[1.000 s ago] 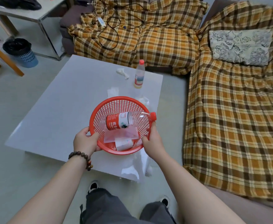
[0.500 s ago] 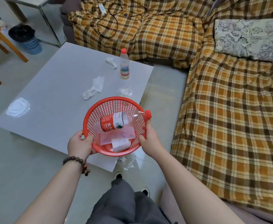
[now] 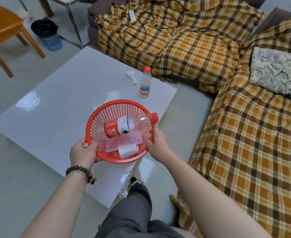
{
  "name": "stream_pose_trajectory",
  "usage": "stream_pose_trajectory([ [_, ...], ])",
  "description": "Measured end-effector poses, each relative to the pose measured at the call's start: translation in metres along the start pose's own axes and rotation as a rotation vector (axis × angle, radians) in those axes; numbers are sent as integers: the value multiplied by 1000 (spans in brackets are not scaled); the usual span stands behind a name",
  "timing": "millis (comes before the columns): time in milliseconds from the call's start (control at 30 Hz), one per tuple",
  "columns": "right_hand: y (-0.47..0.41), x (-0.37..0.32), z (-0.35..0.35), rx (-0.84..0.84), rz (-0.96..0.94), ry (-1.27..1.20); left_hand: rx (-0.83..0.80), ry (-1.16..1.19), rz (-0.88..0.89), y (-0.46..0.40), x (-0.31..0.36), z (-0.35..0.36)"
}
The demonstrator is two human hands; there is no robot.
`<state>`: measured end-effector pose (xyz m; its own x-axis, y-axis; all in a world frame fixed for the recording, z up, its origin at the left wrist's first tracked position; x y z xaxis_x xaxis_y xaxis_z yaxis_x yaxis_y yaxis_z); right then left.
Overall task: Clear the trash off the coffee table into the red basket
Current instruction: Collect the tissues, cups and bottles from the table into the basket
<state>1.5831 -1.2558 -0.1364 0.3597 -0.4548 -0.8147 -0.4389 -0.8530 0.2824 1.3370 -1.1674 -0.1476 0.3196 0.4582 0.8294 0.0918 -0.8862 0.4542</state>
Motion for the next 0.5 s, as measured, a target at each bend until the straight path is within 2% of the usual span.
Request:
stream_pose_trajectory([
  [267,-95,-40,20,-151,-36,126,139,41,-109,-58,15,1],
  [500,-120,-64,62,-300,-74,113,280,2,-159,-72,10,-32],
])
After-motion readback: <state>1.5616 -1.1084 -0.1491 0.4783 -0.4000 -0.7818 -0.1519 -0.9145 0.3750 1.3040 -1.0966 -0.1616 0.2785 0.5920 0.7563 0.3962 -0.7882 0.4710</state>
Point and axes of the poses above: each hand's wrist, its own y-axis away from the middle knuckle, its own z-axis out of the palm, x = y × z, the point moved 6 cm from there along -y, towards the middle knuckle, and after that the axes turned 2 degrees about -y, right-handed, at the moved point
